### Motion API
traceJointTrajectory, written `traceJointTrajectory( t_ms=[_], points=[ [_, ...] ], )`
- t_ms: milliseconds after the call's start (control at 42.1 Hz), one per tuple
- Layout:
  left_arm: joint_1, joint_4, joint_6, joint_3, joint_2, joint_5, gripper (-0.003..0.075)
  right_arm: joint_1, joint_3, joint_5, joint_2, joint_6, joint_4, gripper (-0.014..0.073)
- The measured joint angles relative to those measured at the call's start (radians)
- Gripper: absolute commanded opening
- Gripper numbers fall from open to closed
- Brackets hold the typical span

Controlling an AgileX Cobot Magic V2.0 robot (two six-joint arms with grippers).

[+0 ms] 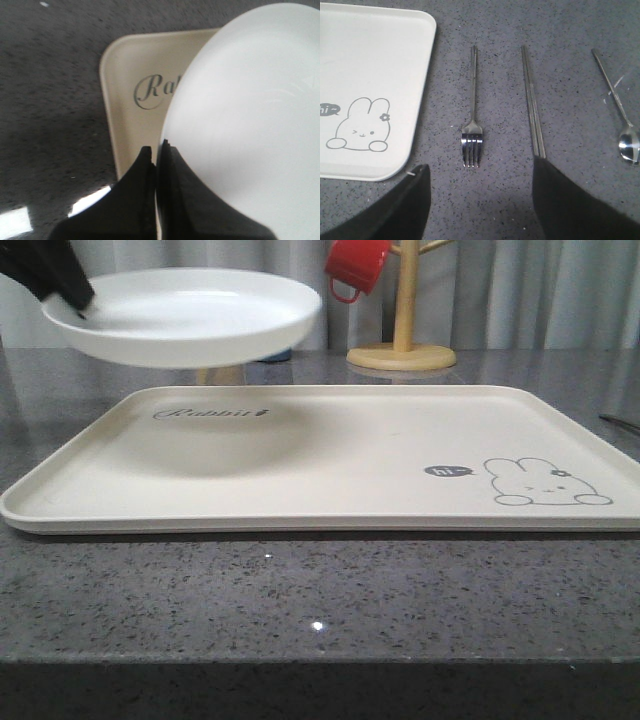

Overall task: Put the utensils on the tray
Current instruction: 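Grasp the plate rim with the left gripper and lift it over the tray, then lower the plate onto the tray, open the left gripper, withdraw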

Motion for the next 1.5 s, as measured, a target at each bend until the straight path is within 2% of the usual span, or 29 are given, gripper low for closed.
traceJointTrajectory(
  t_ms=[285,689,808,1022,1069,1283,1497],
  points=[
    [-0.134,0.051,-0.104,0.000,0.121,-0.075,-0.0020,0.000,0.000,0.000,0.000,0.000,0.000,0.0472],
    [-0.148,0.148,-0.192,0.000,0.142,-0.033,-0.0011,0.000,0.000,0.000,0.000,0.000,0.000,0.0472],
    [-0.148,0.154,-0.192,0.000,0.142,-0.009,0.0052,0.000,0.000,0.000,0.000,0.000,0.000,0.0472],
    [-0.148,0.159,-0.192,0.000,0.142,0.008,0.0264,0.000,0.000,0.000,0.000,0.000,0.000,0.0472],
    [-0.148,0.159,-0.192,0.000,0.142,0.008,0.0288,0.000,0.000,0.000,0.000,0.000,0.000,0.0472],
    [-0.148,0.171,-0.152,-0.001,0.122,0.028,0.0295,0.000,0.000,0.000,0.000,0.000,0.000,0.0472],
    [-0.148,0.219,-0.076,0.001,-0.060,0.052,0.0295,0.000,0.000,0.000,0.000,0.000,0.000,0.0472]
  ],
)
